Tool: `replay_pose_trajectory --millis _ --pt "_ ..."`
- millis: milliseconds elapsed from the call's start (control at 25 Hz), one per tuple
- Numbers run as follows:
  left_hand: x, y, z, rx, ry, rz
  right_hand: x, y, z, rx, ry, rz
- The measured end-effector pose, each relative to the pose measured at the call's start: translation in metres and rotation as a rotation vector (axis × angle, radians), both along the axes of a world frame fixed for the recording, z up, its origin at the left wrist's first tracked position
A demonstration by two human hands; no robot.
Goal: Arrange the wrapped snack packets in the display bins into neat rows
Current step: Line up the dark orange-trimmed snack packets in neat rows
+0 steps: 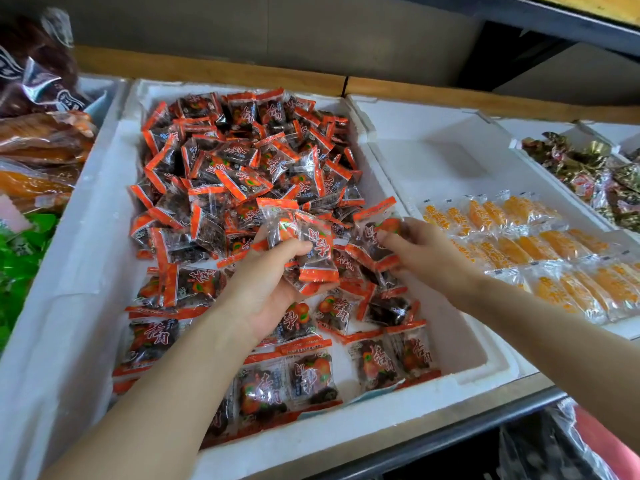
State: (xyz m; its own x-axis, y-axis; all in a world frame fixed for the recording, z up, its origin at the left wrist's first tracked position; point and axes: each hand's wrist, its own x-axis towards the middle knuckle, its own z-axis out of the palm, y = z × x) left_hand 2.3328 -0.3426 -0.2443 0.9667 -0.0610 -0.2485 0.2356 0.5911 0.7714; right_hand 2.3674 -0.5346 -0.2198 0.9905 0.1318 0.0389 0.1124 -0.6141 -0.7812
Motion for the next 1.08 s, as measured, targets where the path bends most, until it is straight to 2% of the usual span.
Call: replay_pose_trajectory --millis 40,120,200,280,320,440,640,680,840,1000,1080 --pt "0.001 0.000 -0.001 0.009 0.005 0.016 -0.007 0.000 0.006 0.116 0.076 -0.018" --pt "0.001 0.000 -0.001 0.018 0.000 0.052 -0.022 0.002 0.011 0.127 0.212 0.106" --pt "0.000 0.002 0.001 0.009 -0.012 0.080 -0.031 0.006 0.003 0.071 0.373 0.261" --pt "-0.001 0.002 0.002 0.005 -0.015 0.083 -0.032 0.011 -0.012 -0.100 0.502 0.386" --pt "-0.002 0.002 0.003 0.004 -0.008 0.082 -0.032 0.013 -0.020 -0.278 0.481 0.453" --pt "-0.002 0.000 0.004 0.007 0.011 0.082 -0.031 0.017 -0.030 -0.725 0.218 0.564" --pt "-0.002 -0.001 0.004 0.030 0.009 0.071 -0.035 0.019 -0.027 -1.019 -0.015 0.589" --pt "-0.002 -0.001 0.004 0.026 0.005 0.069 -0.035 0.017 -0.026 -1.009 -0.045 0.554" --pt "-0.001 -0.001 0.004 0.005 -0.014 0.049 -0.016 0.008 -0.028 -0.683 -0.128 0.296" --pt "0.000 -0.001 0.003 -0.016 -0.006 0.048 0.002 0.019 -0.054 -0.633 0.004 0.247" --pt "0.001 -0.001 0.004 -0.028 -0.020 0.052 0.008 0.028 -0.058 -0.520 -0.033 0.257"
